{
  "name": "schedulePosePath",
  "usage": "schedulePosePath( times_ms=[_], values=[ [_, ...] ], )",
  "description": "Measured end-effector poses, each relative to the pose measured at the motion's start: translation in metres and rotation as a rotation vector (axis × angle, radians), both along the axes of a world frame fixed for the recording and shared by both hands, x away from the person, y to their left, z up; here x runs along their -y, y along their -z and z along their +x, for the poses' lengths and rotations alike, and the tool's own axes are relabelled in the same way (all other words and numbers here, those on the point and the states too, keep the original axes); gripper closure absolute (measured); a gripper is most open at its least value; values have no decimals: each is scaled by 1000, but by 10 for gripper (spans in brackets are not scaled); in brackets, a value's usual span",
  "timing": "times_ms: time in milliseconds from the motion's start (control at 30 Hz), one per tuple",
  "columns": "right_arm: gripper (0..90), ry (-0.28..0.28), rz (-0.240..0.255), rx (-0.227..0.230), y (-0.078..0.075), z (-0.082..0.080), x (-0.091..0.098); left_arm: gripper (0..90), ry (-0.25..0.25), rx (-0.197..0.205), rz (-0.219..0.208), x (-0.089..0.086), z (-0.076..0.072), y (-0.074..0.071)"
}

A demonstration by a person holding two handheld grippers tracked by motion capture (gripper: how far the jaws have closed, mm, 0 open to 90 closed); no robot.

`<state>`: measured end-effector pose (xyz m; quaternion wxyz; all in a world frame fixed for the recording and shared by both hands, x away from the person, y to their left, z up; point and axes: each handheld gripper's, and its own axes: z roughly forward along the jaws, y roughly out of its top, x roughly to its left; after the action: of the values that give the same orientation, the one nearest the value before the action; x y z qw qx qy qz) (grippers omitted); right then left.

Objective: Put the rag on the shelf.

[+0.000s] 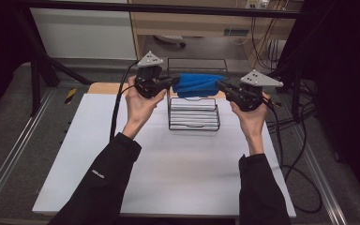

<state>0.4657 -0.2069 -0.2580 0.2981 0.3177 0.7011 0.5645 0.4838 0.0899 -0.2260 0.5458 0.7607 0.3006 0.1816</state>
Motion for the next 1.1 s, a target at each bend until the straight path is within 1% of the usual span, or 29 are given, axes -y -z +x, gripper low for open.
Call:
schedulePosePath(
  times_ms=[67, 167, 300, 400, 500, 667, 733, 800, 833, 867, 933, 1033, 1100],
  values=[
    [828, -5, -4, 3, 0, 0, 0, 900, 4, -19, 18, 1, 2, 6],
    [809, -11, -7, 0, 1, 0, 1, 900, 7, -33, 44, 2, 3, 13],
    [778, -14, -4, -12, 3, 0, 2, 900, 11, -41, 52, 3, 3, 19],
    [733, -20, 4, -19, 3, -1, 2, 900, 9, -42, 61, 4, 4, 22],
    [674, -21, 25, -14, 1, -4, 3, 900, 7, -41, 68, 5, 5, 24],
    [642, -31, 47, 2, -4, -7, 2, 900, 3, -36, 83, 6, 6, 28],
    [669, -36, 60, 3, -6, -7, 2, 900, 2, -34, 87, 6, 6, 30],
    [715, -43, 61, -15, -7, -7, 0, 900, 3, -31, 99, 6, 6, 31],
    [773, -49, 58, -32, -6, -7, 0, 900, 3, -28, 99, 6, 6, 32],
    [807, -54, 52, -52, -5, -6, 0, 900, 2, -23, 96, 6, 6, 33],
    [866, -46, 38, -90, 0, -4, -1, 900, 4, -21, 96, 6, 6, 34],
    [899, -28, 17, -131, 10, 0, -1, 900, 5, -19, 100, 6, 6, 37],
    [900, -6, 10, -144, 16, 2, 0, 900, 6, -21, 98, 6, 7, 39]
  ],
)
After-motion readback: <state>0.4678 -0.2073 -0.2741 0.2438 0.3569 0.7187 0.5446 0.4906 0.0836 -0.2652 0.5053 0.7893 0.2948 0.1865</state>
